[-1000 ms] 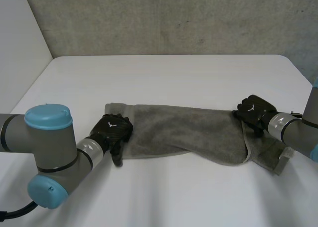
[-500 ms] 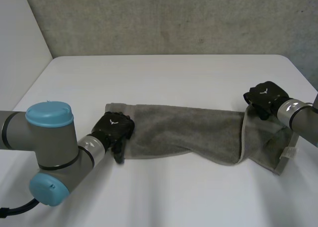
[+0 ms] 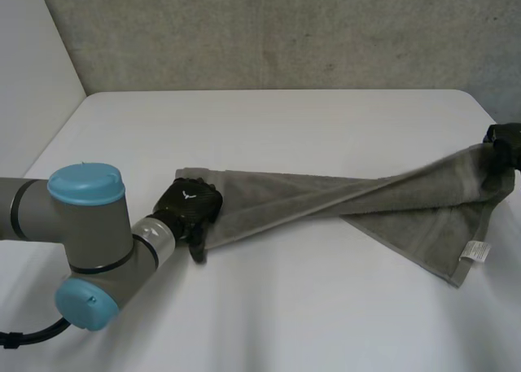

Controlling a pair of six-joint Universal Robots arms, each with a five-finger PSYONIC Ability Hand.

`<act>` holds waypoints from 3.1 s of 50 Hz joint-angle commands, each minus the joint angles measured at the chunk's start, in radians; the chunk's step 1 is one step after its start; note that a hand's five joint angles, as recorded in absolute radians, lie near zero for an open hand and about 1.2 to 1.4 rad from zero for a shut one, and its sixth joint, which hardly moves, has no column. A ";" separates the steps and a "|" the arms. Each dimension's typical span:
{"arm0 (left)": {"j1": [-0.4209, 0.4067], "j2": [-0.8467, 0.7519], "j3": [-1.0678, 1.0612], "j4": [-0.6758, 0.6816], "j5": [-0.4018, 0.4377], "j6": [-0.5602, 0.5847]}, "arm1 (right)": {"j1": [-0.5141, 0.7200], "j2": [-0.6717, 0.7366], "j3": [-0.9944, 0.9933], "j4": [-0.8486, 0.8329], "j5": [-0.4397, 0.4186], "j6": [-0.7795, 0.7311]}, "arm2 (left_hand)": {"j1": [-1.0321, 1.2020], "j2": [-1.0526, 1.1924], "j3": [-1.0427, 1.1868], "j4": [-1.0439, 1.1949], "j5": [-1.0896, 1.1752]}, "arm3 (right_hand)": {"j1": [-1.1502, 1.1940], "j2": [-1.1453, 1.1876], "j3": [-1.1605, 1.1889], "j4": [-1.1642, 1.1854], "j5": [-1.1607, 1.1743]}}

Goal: Fold the towel.

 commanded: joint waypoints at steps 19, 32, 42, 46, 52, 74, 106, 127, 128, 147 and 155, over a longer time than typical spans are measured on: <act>-0.012 -0.036 0.059 0.000 -0.003 -0.038 | 0.002 0.011 0.027 0.004 0.004 -0.007 | -0.388 0.017 0.035 0.028 0.054 | 0.072 0.078 0.057 0.060 0.059; 0.006 -0.020 0.131 -0.002 -0.053 -0.134 | 0.005 -0.037 0.036 0.021 -0.005 -0.011 | 0.510 0.915 0.933 0.926 0.952 | 0.072 0.078 0.057 0.060 0.059; 0.095 0.187 0.123 0.006 -0.011 -0.276 | 0.019 -0.248 0.072 0.071 -0.106 -0.045 | 0.510 0.915 0.933 0.926 0.952 | 0.072 0.078 0.057 0.060 0.059; 0.127 0.333 0.122 -0.009 0.084 -0.283 | 0.036 -0.409 0.052 0.224 -0.191 -0.122 | 0.510 0.915 0.933 0.926 0.952 | 0.072 0.078 0.057 0.060 0.059; 0.138 0.461 0.119 -0.074 0.121 -0.276 | 0.027 -0.523 -0.028 0.516 -0.264 -0.306 | 0.510 0.915 0.933 0.926 0.952 | 0.072 0.078 0.057 0.060 0.059; 0.209 0.320 -0.122 -0.178 0.227 -0.070 | 0.033 -0.492 0.214 0.483 -0.301 -0.444 | 0.510 0.915 0.933 0.926 0.952 | 0.072 0.078 0.057 0.060 0.059; 0.198 0.201 -0.237 0.027 0.221 -0.027 | 0.024 -0.445 0.326 0.378 -0.310 -0.444 | -0.077 0.328 0.346 0.340 0.365 | 0.072 0.078 0.057 0.060 0.059; 0.147 0.085 -0.124 0.037 0.235 0.007 | 0.038 -0.403 0.326 0.346 -0.313 -0.446 | 0.510 0.915 0.933 0.926 0.952 | 0.072 0.078 0.057 0.060 0.059; 0.149 0.082 -0.098 0.037 0.236 0.008 | 0.042 -0.397 0.320 0.336 -0.315 -0.446 | 0.510 0.915 0.933 0.926 0.952 | 0.072 0.078 0.057 0.060 0.059; 0.143 0.031 0.695 0.317 0.020 -0.100 | 0.225 -0.374 0.017 -0.811 -0.246 -0.181 | 0.510 0.915 0.933 0.926 0.952 | 0.072 0.078 0.057 0.060 0.059; 0.153 0.072 0.806 0.445 -0.015 -0.308 | 0.200 -0.397 -0.082 -0.872 -0.151 0.134 | 0.510 0.915 0.933 0.926 0.952 | 0.072 0.078 0.057 0.060 0.059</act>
